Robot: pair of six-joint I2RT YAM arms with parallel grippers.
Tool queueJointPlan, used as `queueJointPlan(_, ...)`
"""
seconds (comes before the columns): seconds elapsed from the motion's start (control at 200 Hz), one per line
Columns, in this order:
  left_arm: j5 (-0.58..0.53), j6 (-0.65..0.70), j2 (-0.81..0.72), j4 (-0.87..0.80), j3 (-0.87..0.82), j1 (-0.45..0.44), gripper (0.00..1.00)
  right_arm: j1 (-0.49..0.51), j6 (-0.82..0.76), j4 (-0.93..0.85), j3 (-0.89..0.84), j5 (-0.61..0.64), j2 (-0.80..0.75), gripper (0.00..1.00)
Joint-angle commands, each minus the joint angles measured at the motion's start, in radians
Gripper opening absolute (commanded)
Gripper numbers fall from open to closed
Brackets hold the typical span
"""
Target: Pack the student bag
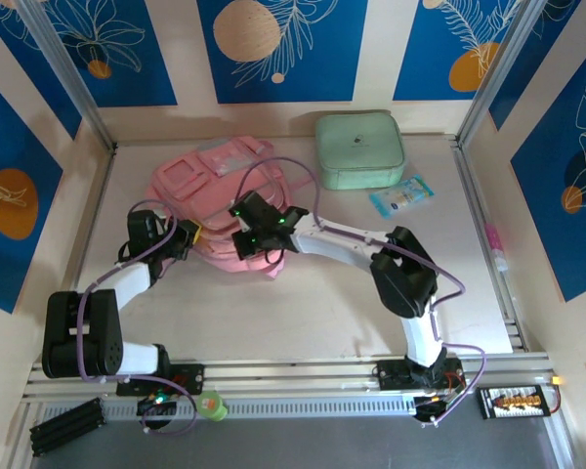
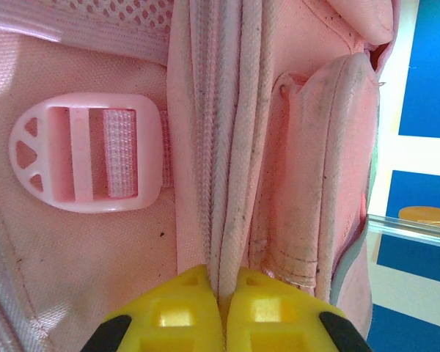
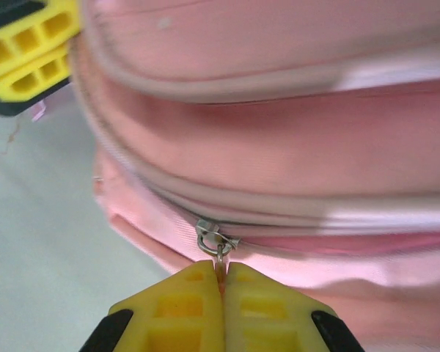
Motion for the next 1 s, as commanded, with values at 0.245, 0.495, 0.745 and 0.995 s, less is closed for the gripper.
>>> queueJointPlan(0.245, 0.011, 0.104, -0.002, -0.071, 0.081, 0.002, 0.00, -0.175, -0.062, -0.012, -0.076, -0.045, -0.091, 0.00)
queueJointPlan(0.495, -0.021, 0.220, 0.028, -0.187, 0.174, 0.004, 0.02, -0.105, -0.056, 0.033, -0.235, -0.172, -0.176, 0.00)
queueJointPlan(0.745, -0.100, 0.345, 0.089, -0.310, 0.316, 0.030, 0.36, -0.008, -0.030, 0.094, -0.225, -0.284, -0.156, 0.00)
queueJointPlan(0.995, -0.231, 0.351, -0.025, -0.410, 0.287, 0.053, 0.53, 0.006, -0.013, 0.134, -0.045, -0.345, -0.038, 0.00)
